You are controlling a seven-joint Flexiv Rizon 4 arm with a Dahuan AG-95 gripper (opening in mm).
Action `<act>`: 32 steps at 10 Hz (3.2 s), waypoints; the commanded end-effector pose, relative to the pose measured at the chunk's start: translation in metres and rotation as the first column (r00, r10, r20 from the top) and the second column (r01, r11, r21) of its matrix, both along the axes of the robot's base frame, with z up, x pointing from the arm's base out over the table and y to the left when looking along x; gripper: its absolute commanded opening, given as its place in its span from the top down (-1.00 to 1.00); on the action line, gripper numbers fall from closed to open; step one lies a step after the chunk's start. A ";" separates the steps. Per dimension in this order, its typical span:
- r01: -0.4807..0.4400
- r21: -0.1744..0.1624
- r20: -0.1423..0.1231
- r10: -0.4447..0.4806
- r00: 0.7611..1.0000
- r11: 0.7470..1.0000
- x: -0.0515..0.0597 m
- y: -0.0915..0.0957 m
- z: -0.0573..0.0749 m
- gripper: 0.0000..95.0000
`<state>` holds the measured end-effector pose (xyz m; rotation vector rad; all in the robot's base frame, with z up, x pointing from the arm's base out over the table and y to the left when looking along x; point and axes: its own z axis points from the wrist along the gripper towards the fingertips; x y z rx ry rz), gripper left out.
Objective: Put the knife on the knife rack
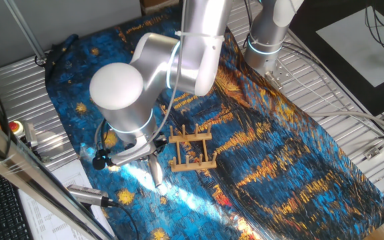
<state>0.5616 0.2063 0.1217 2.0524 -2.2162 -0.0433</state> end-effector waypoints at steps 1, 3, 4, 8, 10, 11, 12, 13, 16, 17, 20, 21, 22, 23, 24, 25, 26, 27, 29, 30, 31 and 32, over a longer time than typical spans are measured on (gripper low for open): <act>0.011 0.000 -0.008 -0.011 1.000 1.000 -0.008 0.003 0.006 1.00; 0.033 -0.002 -0.009 -0.033 0.999 0.999 -0.019 0.011 0.014 1.00; 0.045 -0.004 -0.011 -0.045 0.999 0.999 -0.024 0.017 0.018 1.00; 0.087 -0.007 -0.014 -0.087 0.996 0.996 -0.047 0.039 0.022 1.00; 0.098 -0.012 -0.016 -0.098 0.995 0.995 -0.049 0.047 0.025 1.00; 0.102 -0.015 -0.014 -0.102 0.995 0.995 -0.048 0.047 0.024 1.00; 0.114 -0.025 -0.003 -0.114 0.994 0.993 -0.048 0.047 0.024 1.00; 0.116 -0.026 0.003 -0.116 0.993 0.993 -0.048 0.047 0.024 1.00; 0.111 -0.022 -0.008 -0.111 0.994 0.994 -0.048 0.047 0.024 1.00; 0.120 -0.024 -0.014 -0.121 0.993 0.992 -0.048 0.047 0.024 1.00; 0.132 -0.023 -0.040 -0.133 0.990 0.991 -0.053 0.050 0.026 1.00; 0.144 -0.026 -0.044 -0.145 0.988 0.989 -0.059 0.055 0.027 1.00; 0.151 -0.025 -0.042 -0.152 0.987 0.988 -0.065 0.059 0.027 1.00; 0.158 -0.024 -0.041 -0.159 0.987 0.987 -0.071 0.063 0.027 1.00; 0.161 -0.023 -0.042 -0.161 0.986 0.987 -0.077 0.065 0.028 1.00; 0.163 -0.024 -0.042 -0.164 0.986 0.986 -0.079 0.068 0.030 1.00; 0.167 -0.024 -0.046 -0.168 0.985 0.986 -0.081 0.070 0.030 1.00; 0.172 -0.026 -0.055 -0.173 0.983 0.985 -0.082 0.073 0.032 1.00; 0.175 -0.029 -0.058 -0.177 0.983 0.984 -0.084 0.078 0.033 1.00; 0.181 -0.029 -0.063 -0.182 0.981 0.983 -0.086 0.081 0.033 1.00; 0.179 -0.031 -0.063 -0.181 0.982 0.983 -0.088 0.081 0.032 1.00; 0.181 -0.030 -0.063 -0.183 0.981 0.983 -0.091 0.081 0.031 1.00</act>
